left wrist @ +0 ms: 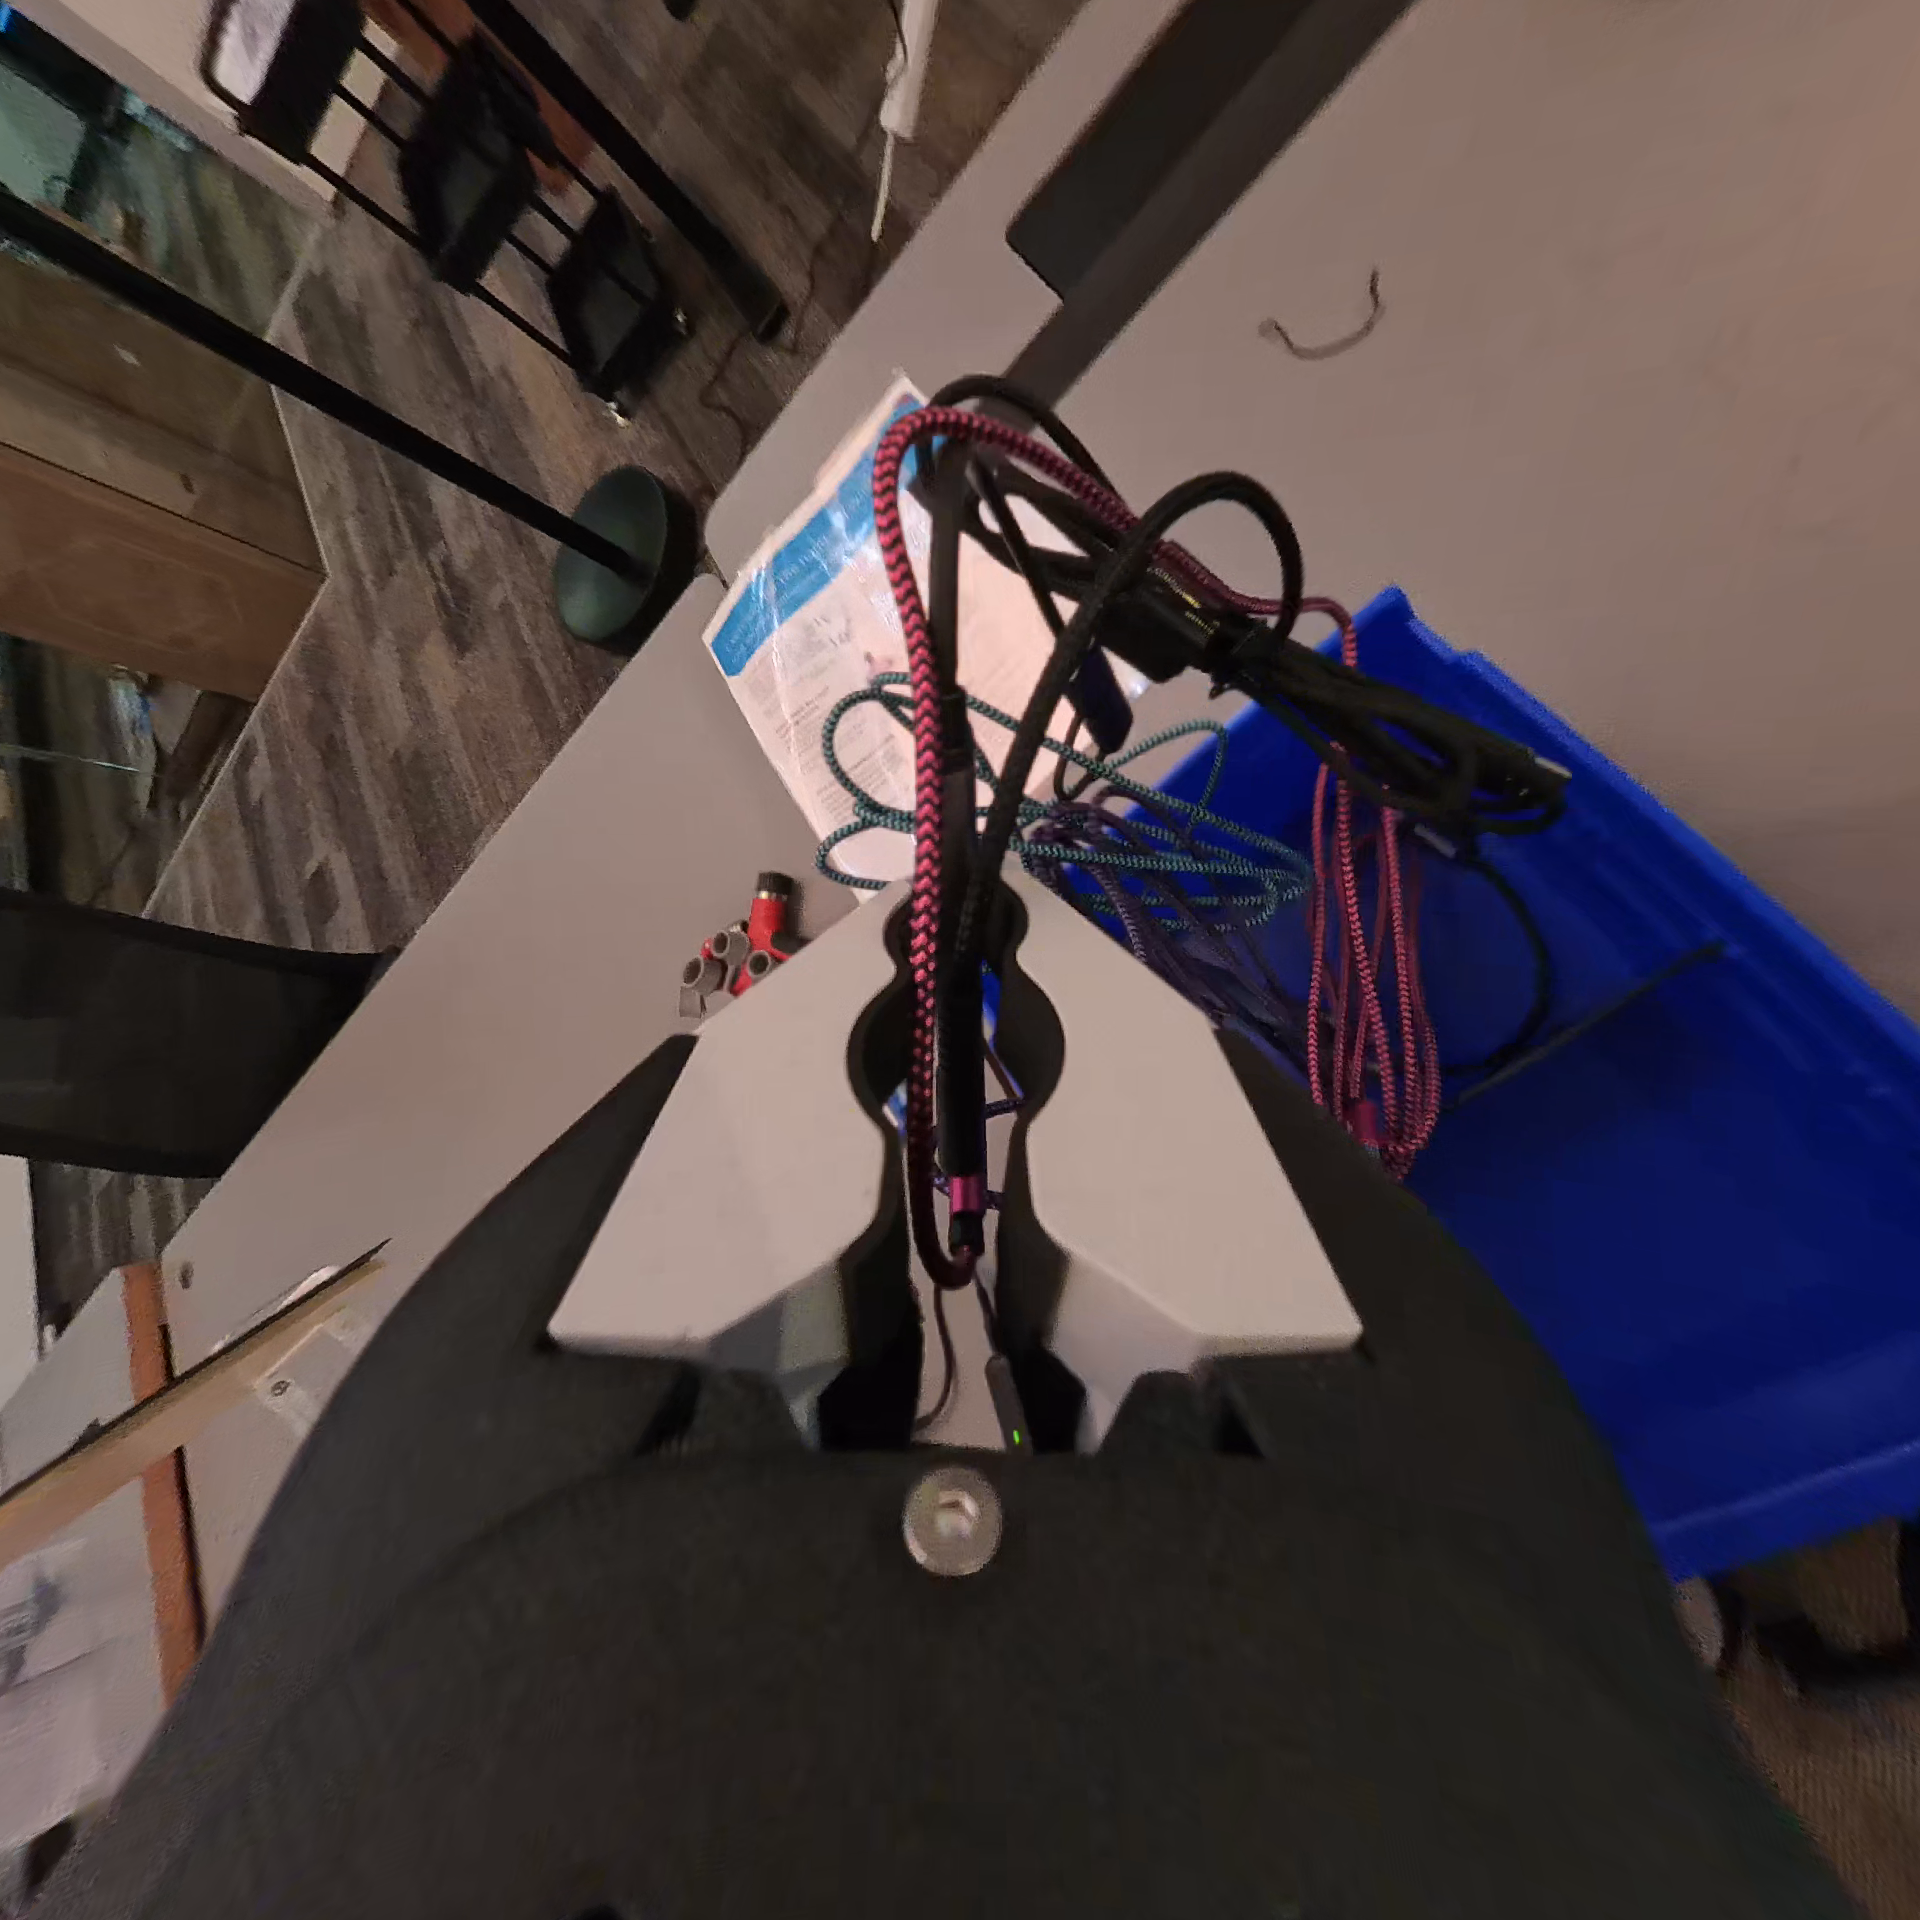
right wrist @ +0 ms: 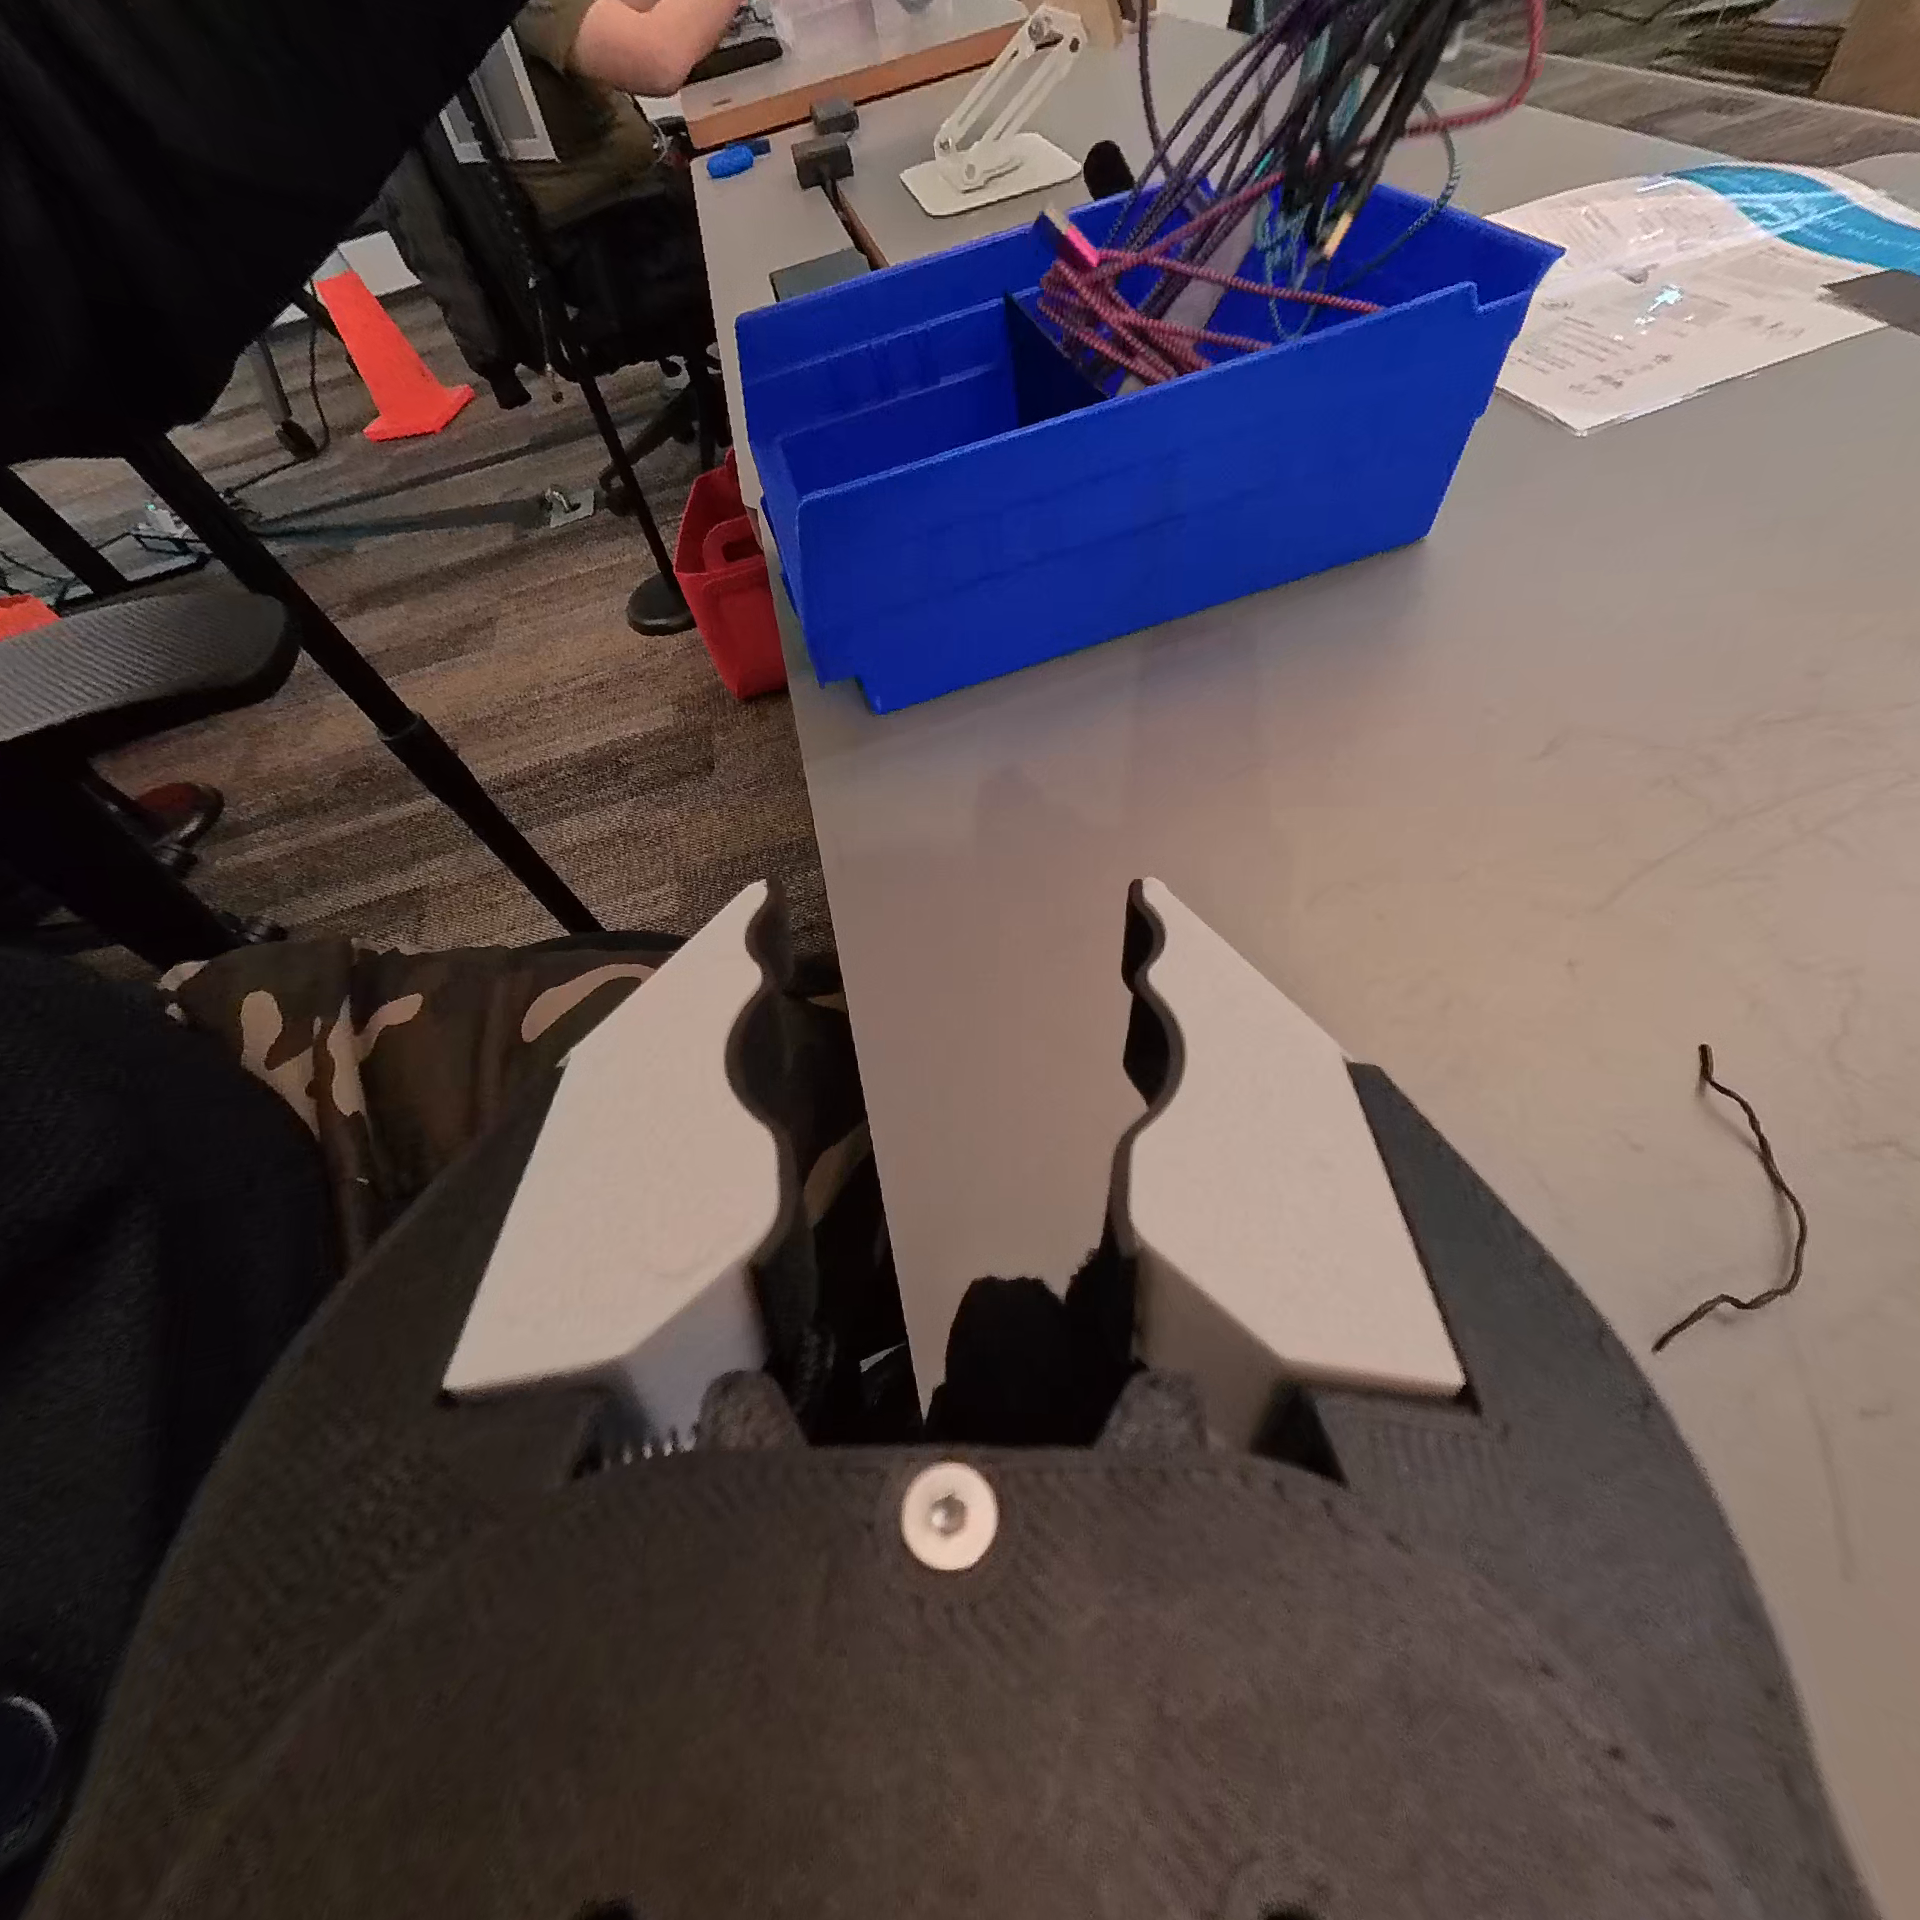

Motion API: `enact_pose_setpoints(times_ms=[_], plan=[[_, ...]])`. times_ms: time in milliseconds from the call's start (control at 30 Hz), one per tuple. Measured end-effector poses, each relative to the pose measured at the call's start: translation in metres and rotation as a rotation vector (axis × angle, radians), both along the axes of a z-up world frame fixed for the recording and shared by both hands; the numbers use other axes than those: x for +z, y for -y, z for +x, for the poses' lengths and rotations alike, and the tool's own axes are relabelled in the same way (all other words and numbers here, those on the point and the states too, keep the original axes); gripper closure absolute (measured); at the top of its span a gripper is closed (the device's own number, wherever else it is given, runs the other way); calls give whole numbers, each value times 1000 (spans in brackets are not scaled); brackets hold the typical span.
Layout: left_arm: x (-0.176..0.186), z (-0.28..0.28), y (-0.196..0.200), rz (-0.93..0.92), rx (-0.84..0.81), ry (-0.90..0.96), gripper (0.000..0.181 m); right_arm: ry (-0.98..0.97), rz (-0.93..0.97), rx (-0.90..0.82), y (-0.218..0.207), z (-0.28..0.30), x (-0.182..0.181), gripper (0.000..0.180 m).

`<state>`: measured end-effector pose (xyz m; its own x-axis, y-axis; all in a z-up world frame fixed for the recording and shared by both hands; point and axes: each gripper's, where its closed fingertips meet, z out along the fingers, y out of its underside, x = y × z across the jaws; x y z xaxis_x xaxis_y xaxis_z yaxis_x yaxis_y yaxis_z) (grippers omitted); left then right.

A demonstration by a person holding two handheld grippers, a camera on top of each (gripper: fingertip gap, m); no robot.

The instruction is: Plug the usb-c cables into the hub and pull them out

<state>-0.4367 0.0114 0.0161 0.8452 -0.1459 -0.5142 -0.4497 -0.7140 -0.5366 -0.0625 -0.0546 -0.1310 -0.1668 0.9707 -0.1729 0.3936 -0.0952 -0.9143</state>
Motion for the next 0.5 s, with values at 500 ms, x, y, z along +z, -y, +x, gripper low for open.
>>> enact_pose_setpoints(times_ms=[500], plan=[[78, -11, 10, 183, 40, -104, 173, 10, -3, 11, 4, -2, -3, 117]])
